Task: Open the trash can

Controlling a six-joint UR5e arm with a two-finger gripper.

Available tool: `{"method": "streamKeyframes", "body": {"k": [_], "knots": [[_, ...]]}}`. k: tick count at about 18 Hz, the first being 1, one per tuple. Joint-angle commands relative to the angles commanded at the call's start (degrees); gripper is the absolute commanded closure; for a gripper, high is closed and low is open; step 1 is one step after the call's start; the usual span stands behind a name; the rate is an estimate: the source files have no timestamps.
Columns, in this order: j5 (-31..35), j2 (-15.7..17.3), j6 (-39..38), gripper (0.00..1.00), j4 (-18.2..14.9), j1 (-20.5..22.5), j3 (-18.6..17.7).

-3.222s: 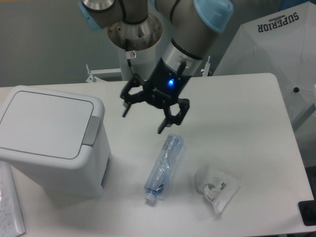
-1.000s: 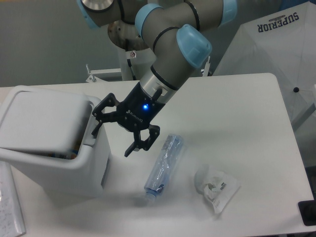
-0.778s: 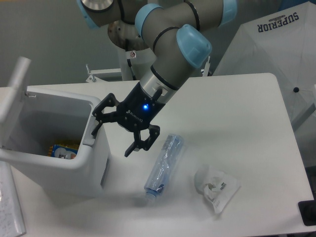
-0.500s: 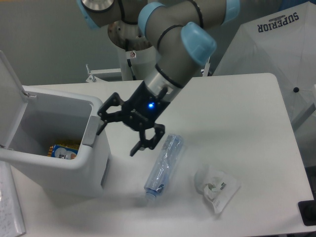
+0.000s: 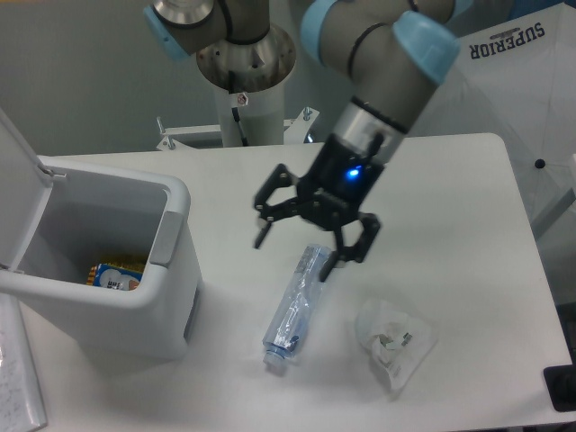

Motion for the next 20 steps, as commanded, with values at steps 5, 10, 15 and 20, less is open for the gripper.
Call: {"method": "streamKeyframes", "body": {"k": [5,10,15,20], "knots": [[8.15,-1.32,13.1,0.0,0.0,2.82,0.09],[29.75,-3.34,23.57,0.0,-0.18,2.39,-0.26],[39.87,-5.8,23.76,0.0,-1.75,1.5,2.89],[45.96,-10.98,23.94,0.0,-17.02,-1.4,15.0]]}}
